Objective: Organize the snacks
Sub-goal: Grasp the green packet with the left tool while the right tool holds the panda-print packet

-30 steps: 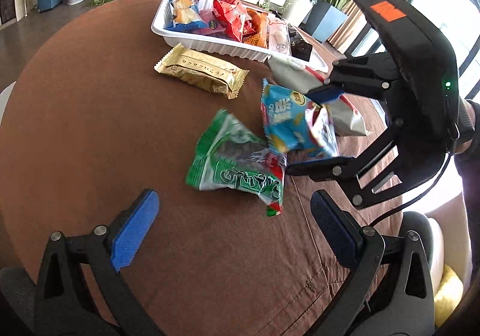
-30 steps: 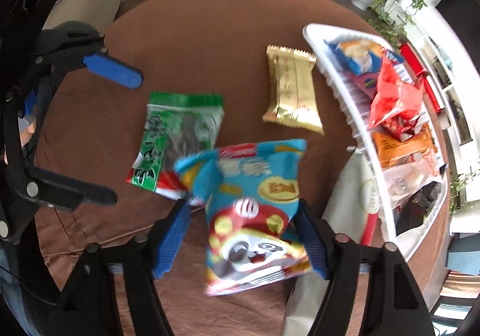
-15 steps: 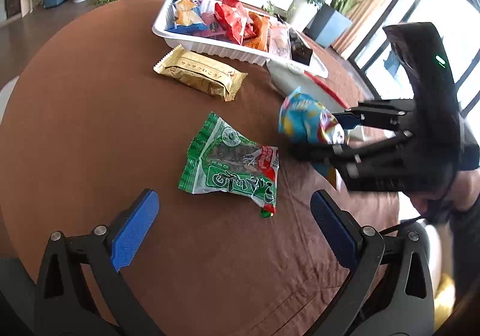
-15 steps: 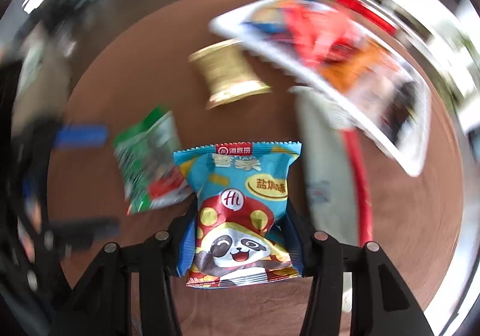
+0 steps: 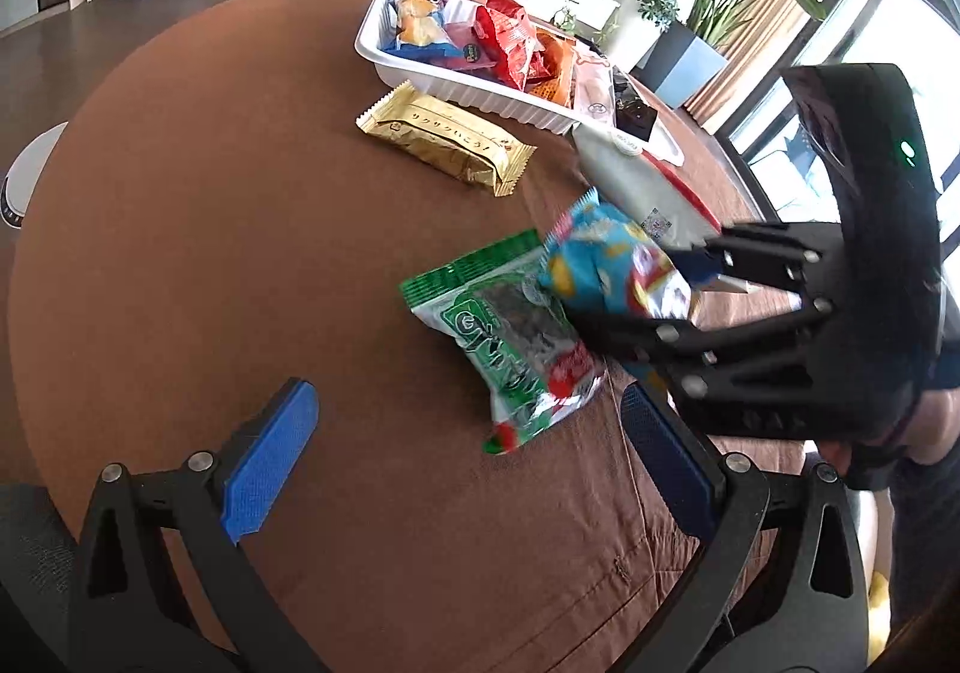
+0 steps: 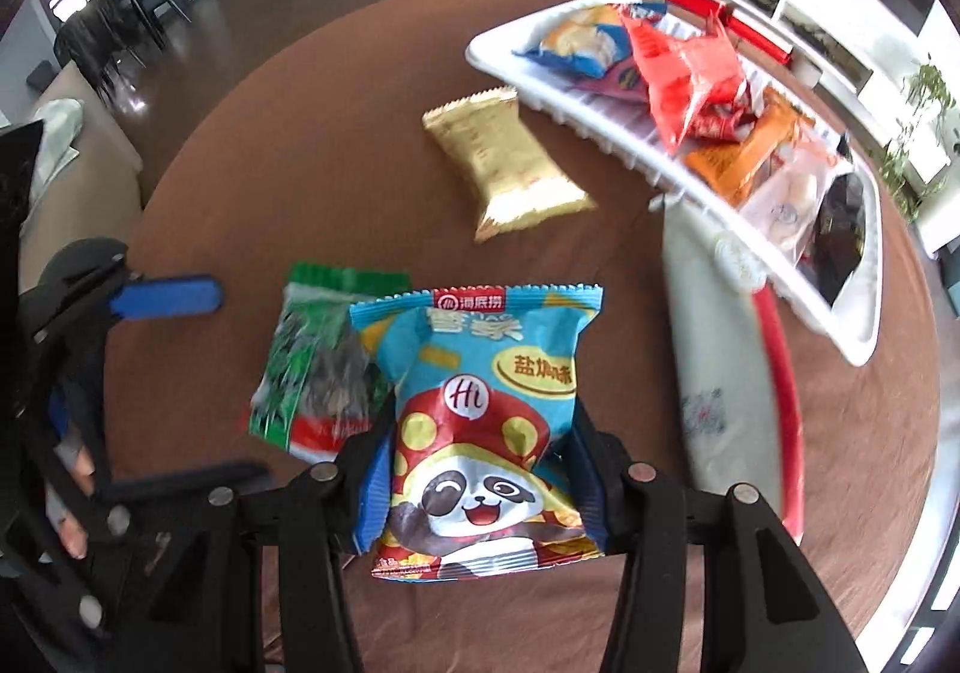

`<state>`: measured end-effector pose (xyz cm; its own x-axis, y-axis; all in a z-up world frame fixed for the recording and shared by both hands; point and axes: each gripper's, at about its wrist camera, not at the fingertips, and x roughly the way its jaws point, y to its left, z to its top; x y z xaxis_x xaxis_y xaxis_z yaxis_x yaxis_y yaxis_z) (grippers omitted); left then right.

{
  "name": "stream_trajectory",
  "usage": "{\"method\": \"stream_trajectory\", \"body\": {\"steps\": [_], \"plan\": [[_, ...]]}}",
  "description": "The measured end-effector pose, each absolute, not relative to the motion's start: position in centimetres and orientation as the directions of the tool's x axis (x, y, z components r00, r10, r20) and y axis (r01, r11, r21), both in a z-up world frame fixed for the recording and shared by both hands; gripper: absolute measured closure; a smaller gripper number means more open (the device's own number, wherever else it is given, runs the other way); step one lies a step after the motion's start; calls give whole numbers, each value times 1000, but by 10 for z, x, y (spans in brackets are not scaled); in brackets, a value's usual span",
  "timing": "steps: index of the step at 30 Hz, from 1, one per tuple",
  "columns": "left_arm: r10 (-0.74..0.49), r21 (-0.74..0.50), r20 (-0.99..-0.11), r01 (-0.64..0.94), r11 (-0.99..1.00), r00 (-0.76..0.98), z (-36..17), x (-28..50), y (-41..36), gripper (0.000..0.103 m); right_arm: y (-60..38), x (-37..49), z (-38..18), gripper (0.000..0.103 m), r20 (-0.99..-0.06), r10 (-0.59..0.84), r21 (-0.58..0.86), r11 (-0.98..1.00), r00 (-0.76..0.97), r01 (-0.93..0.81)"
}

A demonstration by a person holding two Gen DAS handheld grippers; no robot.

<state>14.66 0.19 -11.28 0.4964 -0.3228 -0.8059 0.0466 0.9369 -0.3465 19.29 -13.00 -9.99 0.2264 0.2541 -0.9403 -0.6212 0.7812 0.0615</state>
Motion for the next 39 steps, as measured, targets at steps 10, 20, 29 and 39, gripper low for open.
{"method": "stream_trajectory", "body": {"steps": [10, 20, 29, 39], "plan": [[-270, -255, -823, 100, 962, 500, -107, 159, -18, 1, -178, 156, -70, 50, -888, 326, 143, 866, 324, -479], [-142, -72, -866, 163, 984, 480, -120, 176, -50, 23, -208, 134, -62, 50, -855, 352, 193, 898, 382, -396], [-101, -25, -875, 165, 986, 473, -117, 186, -45, 43, -209, 140, -63, 50, -838, 370, 207, 896, 400, -393], [-113, 13, -871, 253, 967, 478, -117, 187, -55, 65, -214, 134, -64, 50, -833, 377, 223, 898, 404, -380]]}}
